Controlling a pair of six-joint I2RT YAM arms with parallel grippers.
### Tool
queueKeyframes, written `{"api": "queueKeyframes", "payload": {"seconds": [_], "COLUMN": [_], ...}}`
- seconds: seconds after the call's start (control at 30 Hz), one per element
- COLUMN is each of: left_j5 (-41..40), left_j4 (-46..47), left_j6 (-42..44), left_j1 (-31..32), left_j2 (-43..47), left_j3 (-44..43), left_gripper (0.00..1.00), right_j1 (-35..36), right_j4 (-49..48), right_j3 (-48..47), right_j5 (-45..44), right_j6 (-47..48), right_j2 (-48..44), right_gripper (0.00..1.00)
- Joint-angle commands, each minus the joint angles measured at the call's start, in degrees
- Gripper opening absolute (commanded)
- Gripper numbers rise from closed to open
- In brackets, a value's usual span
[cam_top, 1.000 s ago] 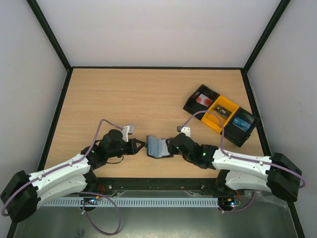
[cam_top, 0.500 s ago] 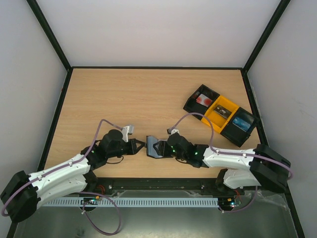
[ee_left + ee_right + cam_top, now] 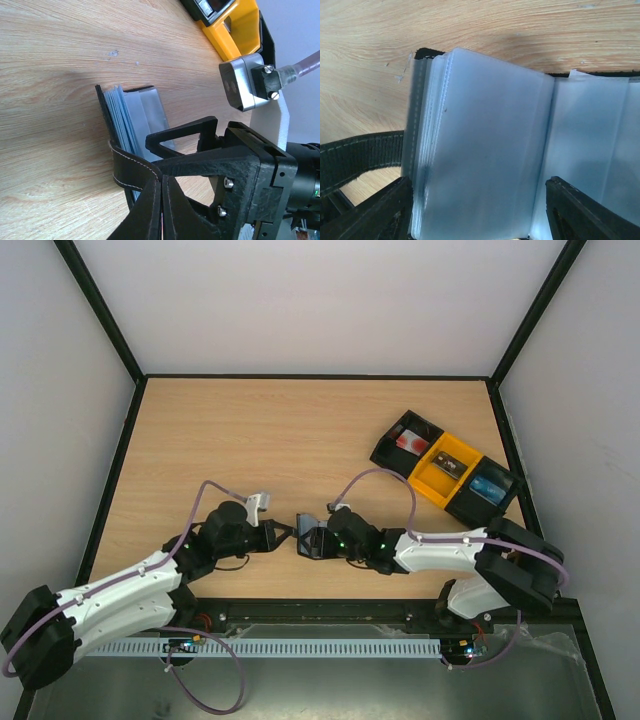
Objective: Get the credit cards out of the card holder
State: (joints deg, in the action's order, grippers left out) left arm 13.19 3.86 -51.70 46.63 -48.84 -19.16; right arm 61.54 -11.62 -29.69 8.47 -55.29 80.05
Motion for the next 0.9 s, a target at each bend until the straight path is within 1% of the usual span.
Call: {"api": "queueKeyframes", "payload": {"seconds": [0.0, 0.2, 0.33, 0.63, 0.87], "left_j5": [-0.28, -0.47, -0.76, -0.80, -1.02], "left_j4": [-0.59, -1.09, -1.14, -1.40, -1.52], "left_j6": [0.05, 0.07, 0.11, 0.02, -0.06], "left_j1": [-0.10, -0.05, -0.10, -0.11, -0.13], "left_j2": [1.05, 1.43, 1.65, 2.05, 2.30], "left_j3": [0.11, 0.10, 0.19, 0.49, 0.66], "left_gripper": [0.03, 0.03, 0.03, 0.03, 0.03], "right_j1": [0.17, 0.20, 0.20, 0.17, 0.18], "right_j4": [0.76, 3.68, 5.02, 6.53, 7.38], "right_j3": [-2.14, -1.13, -0.68, -0.38, -0.40], "right_j5": [-2.00, -6.40, -8.03, -10.01, -10.26], "right_j6": [1.11, 1.32, 1.53, 1.82, 1.95], "right_j2": [0.98, -1.45, -3.20, -5.75, -6.02], "right_gripper": [0.68, 0.54, 0.50, 0.52, 0.51]}}
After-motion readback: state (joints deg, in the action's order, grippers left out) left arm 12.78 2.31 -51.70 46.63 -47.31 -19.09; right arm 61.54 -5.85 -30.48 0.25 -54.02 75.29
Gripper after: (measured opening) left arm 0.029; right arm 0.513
